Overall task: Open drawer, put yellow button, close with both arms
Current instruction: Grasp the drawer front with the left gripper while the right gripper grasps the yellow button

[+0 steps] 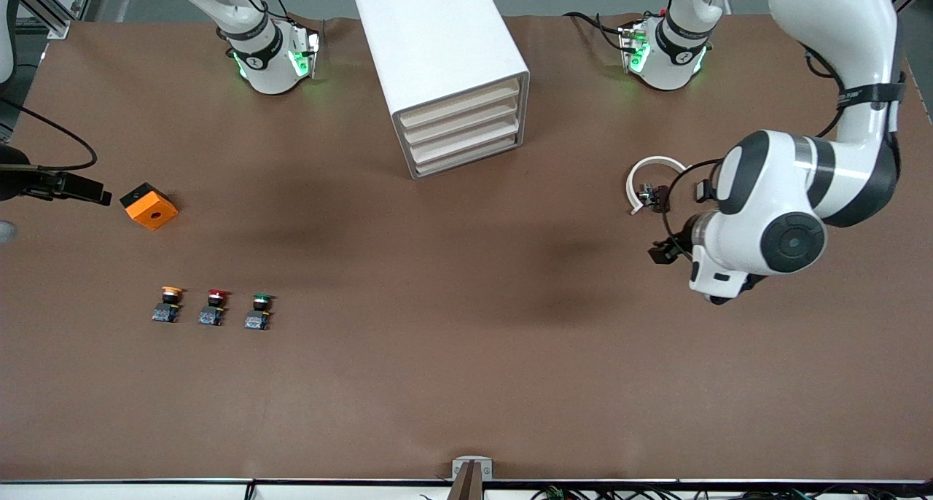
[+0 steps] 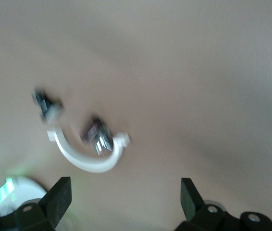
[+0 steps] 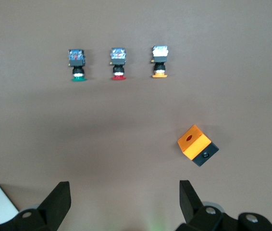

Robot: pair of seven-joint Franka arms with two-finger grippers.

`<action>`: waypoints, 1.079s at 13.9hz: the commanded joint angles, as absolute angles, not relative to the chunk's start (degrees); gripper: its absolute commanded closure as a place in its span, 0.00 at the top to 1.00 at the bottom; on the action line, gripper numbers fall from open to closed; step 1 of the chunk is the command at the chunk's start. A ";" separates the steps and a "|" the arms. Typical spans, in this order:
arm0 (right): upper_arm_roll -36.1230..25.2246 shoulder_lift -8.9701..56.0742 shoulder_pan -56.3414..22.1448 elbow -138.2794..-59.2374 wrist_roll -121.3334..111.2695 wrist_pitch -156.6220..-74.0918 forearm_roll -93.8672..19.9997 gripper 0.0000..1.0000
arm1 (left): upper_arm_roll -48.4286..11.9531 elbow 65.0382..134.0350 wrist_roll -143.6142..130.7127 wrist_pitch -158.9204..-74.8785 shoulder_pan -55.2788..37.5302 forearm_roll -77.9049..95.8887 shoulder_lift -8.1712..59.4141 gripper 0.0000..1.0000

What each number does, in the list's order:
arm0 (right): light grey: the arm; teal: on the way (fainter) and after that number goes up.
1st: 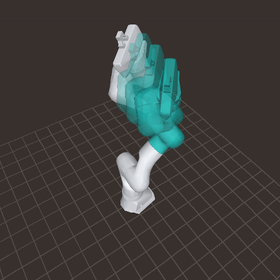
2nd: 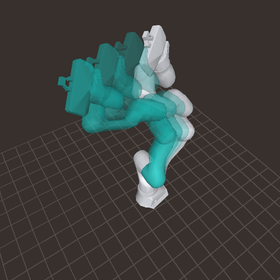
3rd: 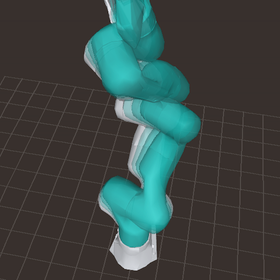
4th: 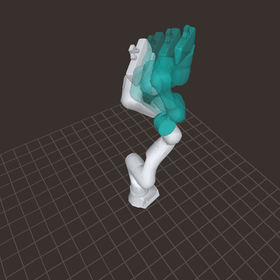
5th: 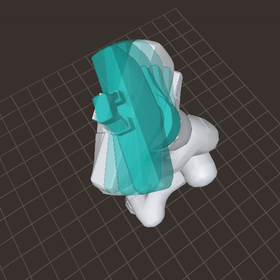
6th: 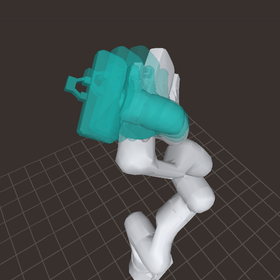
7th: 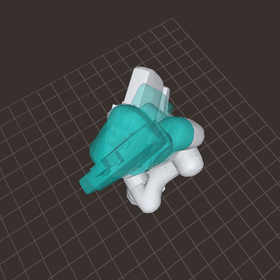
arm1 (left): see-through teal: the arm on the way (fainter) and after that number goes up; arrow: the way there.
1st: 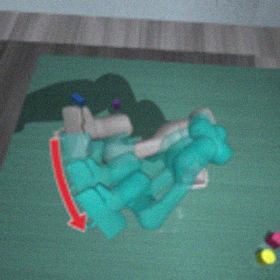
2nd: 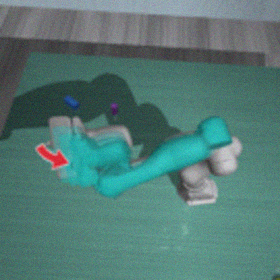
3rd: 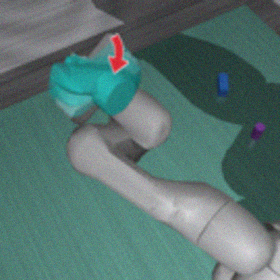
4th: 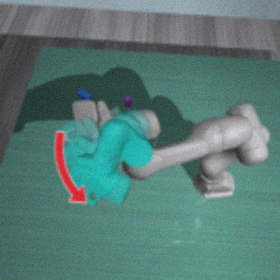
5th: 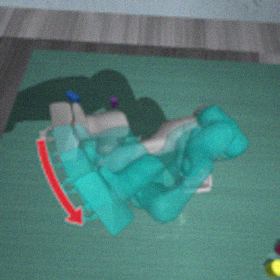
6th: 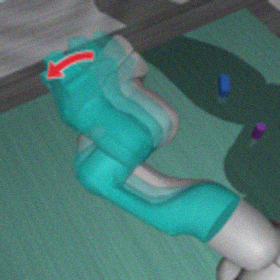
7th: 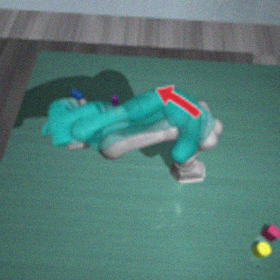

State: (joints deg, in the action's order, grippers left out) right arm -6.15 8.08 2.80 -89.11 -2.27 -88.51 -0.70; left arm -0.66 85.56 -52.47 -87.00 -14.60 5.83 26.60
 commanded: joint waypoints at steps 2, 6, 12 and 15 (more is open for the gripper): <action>-5.62 8.70 5.09 -95.33 -1.93 -97.96 0.09 1.00 | -0.70 78.32 -69.39 -77.88 -16.69 16.31 31.02 1.00; -5.62 9.84 6.41 -105.18 -1.85 -114.48 0.09 1.00 | -0.70 77.96 -89.16 -77.70 -17.49 29.33 33.13 1.00; -5.62 17.04 8.52 -107.23 -2.02 -126.28 0.09 1.00 | -1.05 77.96 -113.70 -72.88 -18.02 44.53 38.14 1.00; -5.62 19.68 9.23 -108.45 -1.93 -131.20 0.00 1.00 | -1.84 78.75 -121.18 -67.70 -17.58 52.18 39.54 1.00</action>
State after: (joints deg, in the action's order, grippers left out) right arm -6.43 18.66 8.07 -107.41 -2.29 -128.36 -0.70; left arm -1.12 79.93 -116.30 -71.48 -18.13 48.16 38.18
